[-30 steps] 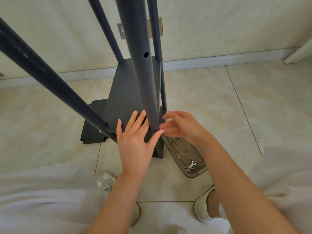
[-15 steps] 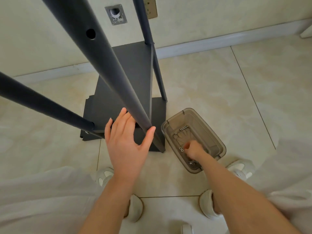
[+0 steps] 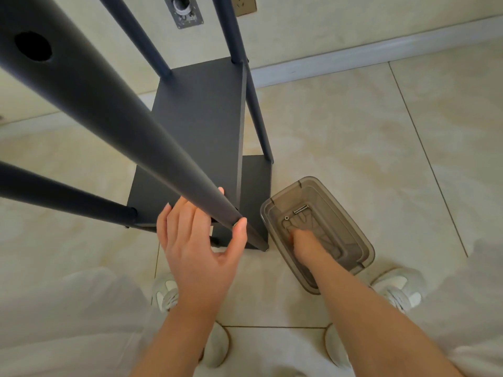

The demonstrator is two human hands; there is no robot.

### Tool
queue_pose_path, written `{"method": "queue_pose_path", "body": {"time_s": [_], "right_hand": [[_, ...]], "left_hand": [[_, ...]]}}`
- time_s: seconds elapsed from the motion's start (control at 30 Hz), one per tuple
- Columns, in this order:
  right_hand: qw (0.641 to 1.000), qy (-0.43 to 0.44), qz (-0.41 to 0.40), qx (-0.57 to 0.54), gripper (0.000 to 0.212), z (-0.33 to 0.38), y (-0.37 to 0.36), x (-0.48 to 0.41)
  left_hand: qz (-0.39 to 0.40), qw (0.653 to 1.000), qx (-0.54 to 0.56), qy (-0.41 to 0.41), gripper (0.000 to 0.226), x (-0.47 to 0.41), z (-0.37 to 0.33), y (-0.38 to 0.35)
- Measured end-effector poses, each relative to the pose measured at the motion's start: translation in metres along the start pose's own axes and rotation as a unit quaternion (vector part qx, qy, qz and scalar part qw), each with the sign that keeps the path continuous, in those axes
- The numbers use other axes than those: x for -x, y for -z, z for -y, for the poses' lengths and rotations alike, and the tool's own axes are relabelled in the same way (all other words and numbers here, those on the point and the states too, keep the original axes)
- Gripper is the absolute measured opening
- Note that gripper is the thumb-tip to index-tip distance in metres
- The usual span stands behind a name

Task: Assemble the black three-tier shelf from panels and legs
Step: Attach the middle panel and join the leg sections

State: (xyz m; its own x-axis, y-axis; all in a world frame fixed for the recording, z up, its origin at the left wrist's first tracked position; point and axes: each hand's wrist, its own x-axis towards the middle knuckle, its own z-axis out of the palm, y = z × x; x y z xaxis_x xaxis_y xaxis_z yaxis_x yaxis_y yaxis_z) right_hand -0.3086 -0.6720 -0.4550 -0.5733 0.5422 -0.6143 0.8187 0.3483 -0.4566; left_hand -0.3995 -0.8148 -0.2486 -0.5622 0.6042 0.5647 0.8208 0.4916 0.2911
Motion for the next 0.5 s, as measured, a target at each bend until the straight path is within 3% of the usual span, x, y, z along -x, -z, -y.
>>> {"method": "queue_pose_path", "body": {"time_s": [0.5], "right_hand": [[1.0,-0.008,-0.008,-0.002,0.02,-0.001,0.012,-0.004]], "left_hand": [[0.014,1.0,0.009,0.013,0.042,0.0,0.002,0.0]]}}
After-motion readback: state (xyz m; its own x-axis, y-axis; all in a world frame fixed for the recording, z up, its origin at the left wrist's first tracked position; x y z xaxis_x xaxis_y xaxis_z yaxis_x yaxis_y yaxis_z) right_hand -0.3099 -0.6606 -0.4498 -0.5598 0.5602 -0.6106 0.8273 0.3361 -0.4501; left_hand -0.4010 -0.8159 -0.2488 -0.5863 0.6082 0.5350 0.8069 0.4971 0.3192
